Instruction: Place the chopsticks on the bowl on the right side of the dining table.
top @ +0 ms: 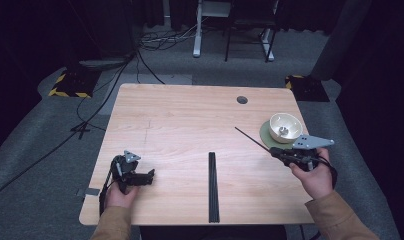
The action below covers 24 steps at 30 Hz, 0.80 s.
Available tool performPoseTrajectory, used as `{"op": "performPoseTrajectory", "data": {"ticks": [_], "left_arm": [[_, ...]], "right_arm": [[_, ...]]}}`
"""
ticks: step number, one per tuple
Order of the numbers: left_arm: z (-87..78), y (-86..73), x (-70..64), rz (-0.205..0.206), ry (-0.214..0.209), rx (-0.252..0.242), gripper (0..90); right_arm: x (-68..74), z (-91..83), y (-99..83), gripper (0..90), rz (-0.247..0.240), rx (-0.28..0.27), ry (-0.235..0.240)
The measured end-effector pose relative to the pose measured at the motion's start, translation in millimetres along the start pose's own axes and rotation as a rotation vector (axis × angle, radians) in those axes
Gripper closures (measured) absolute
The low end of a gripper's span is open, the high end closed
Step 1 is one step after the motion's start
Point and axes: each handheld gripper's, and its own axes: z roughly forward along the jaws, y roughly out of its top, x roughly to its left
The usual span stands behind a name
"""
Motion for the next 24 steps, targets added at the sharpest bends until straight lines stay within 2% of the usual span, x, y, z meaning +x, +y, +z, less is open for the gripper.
{"op": "performPoseTrajectory", "data": {"ticks": [7,15,19,24], "left_arm": [[-0.9,-0.8,5.4,0.028,-0.032,-0.005,2.8],[-0.9,-0.9,5.1,0.03,-0.027,-0.005,3.1],[-1.0,-0.9,5.0,0.03,-0.026,-0.005,3.1],[-0.9,-1.0,4.8,0.03,-0.022,-0.007,3.3]], "right_arm": [[-17.4,-8.8,14.7,86.8,-0.001,-0.029,-0.019],[-44.9,-15.2,24.1,86.8,0.025,-0.043,-0.031],[-55.6,-13.3,24.3,86.8,0.031,-0.034,-0.031],[-70.1,-6.2,21.4,86.8,0.053,-0.023,-0.057]]}}
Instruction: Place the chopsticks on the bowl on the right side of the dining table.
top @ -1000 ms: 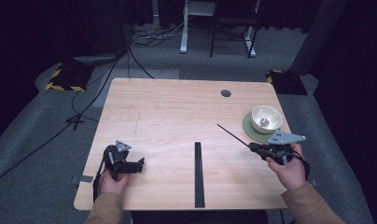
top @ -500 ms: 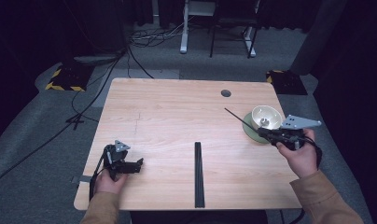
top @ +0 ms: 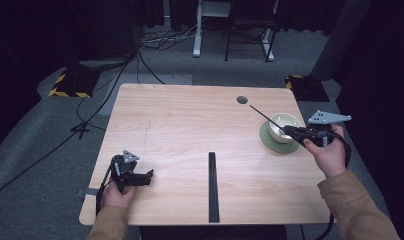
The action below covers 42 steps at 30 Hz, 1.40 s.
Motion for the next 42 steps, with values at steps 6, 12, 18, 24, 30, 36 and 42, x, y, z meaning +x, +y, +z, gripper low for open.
{"op": "performPoseTrajectory", "data": {"ticks": [6,12,18,24,30,36,42], "left_arm": [[-0.1,0.1,0.3,0.002,-0.003,0.001,3.3],[-0.2,0.1,0.2,0.0,-0.002,0.003,3.3],[-0.1,0.1,0.3,0.002,-0.003,0.001,3.3],[-0.1,0.1,0.2,0.001,-0.003,0.002,3.3],[-0.1,0.1,0.3,0.001,-0.003,0.001,3.3],[-0.1,0.1,0.2,0.0,-0.003,0.002,3.3],[-0.1,0.1,0.2,0.0,-0.003,0.002,3.3]], "right_arm": [[-23.0,6.7,-7.4,86.8,0.021,0.027,-0.04],[-40.0,14.0,-16.0,86.8,0.033,0.043,-0.046],[-53.3,22.6,-26.6,86.8,0.043,0.076,-0.068],[-58.6,31.7,-36.7,86.8,0.046,0.087,-0.067],[-61.6,41.5,-43.6,86.8,0.037,0.092,-0.066],[-59.6,50.4,-45.8,86.8,0.034,0.097,-0.056],[-60.9,54.4,-48.0,86.7,0.03,0.101,-0.06]]}}
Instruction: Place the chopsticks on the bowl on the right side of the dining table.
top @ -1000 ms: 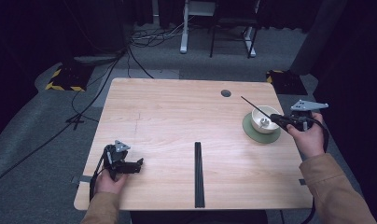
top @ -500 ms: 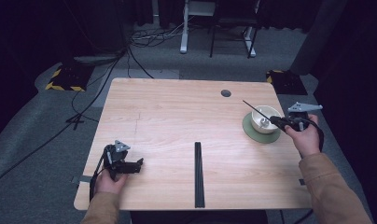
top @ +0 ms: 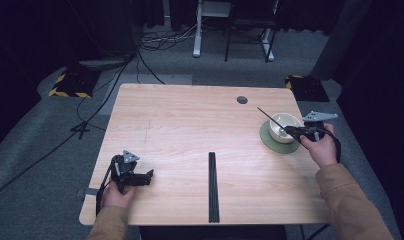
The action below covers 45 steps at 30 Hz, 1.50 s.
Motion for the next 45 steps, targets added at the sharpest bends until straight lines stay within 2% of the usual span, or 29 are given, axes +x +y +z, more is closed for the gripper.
{"op": "performPoseTrajectory", "data": {"ticks": [11,14,21,23,26,31,35,41,45], "left_arm": [[0.0,0.0,0.1,0.001,0.0,0.0,3.3],[0.0,0.0,0.0,0.0,0.0,0.0,3.3],[0.0,0.1,0.1,0.001,0.0,-0.001,3.3],[-0.1,0.0,-0.1,0.0,0.0,0.001,3.3],[-0.1,0.0,-0.1,0.0,0.0,0.001,3.3],[0.1,-0.1,-0.2,-0.001,0.003,-0.001,3.3],[0.0,-0.1,-0.1,0.0,0.002,-0.001,3.3],[-0.1,0.0,-0.1,0.0,0.0,0.001,3.3],[0.0,-0.1,-0.1,0.0,0.001,-0.001,3.3]], "right_arm": [[-0.1,4.7,1.2,86.3,-0.006,-0.011,0.006],[0.8,1.2,2.5,75.9,-0.001,-0.036,-0.017],[10.1,-23.8,13.6,64.9,0.017,-0.103,-0.034],[16.4,-32.4,16.8,61.4,0.023,-0.115,-0.035],[27.7,-45.9,21.0,53.3,0.025,-0.133,-0.064],[49.5,-66.4,26.0,46.4,0.019,-0.144,-0.074],[66.4,-76.5,28.9,43.8,-0.007,-0.142,-0.061],[91.5,-85.2,33.0,42.3,-0.017,-0.15,-0.03],[111.1,-84.9,35.0,42.6,-0.031,-0.15,0.02]]}}
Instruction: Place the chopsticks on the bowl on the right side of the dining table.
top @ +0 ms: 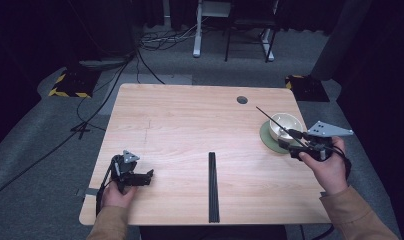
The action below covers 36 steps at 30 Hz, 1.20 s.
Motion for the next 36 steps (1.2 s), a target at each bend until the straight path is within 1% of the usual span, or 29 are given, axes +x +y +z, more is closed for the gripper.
{"op": "performPoseTrajectory", "data": {"ticks": [3,5,14,18,24,25,31,36], "left_arm": [[-0.1,0.1,0.1,0.0,-0.001,0.001,3.3],[0.1,0.0,0.0,0.0,0.001,-0.001,3.3],[-0.1,0.1,0.1,0.0,-0.001,0.001,3.3],[-0.1,0.1,0.1,0.0,-0.001,0.001,3.3],[-0.1,0.1,0.2,0.001,-0.001,0.001,3.3],[-0.1,0.0,0.1,0.0,-0.001,0.002,3.3],[-0.1,0.0,0.1,0.0,-0.001,0.002,3.3],[-0.1,0.0,0.1,0.0,-0.001,0.002,3.3]], "right_arm": [[14.8,3.1,1.3,42.6,-0.015,0.007,0.024],[24.4,7.3,1.1,42.6,-0.021,0.019,0.051],[50.3,23.2,-2.3,42.4,-0.036,0.043,0.123],[62.5,32.0,-6.4,42.0,-0.028,0.055,0.157],[76.7,44.8,-13.0,40.8,-0.021,0.063,0.208],[79.5,46.8,-14.2,40.6,-0.012,0.065,0.215],[93.2,60.1,-22.0,39.7,-0.012,0.081,0.26],[102.9,70.9,-28.4,39.6,-0.006,0.101,0.281]]}}
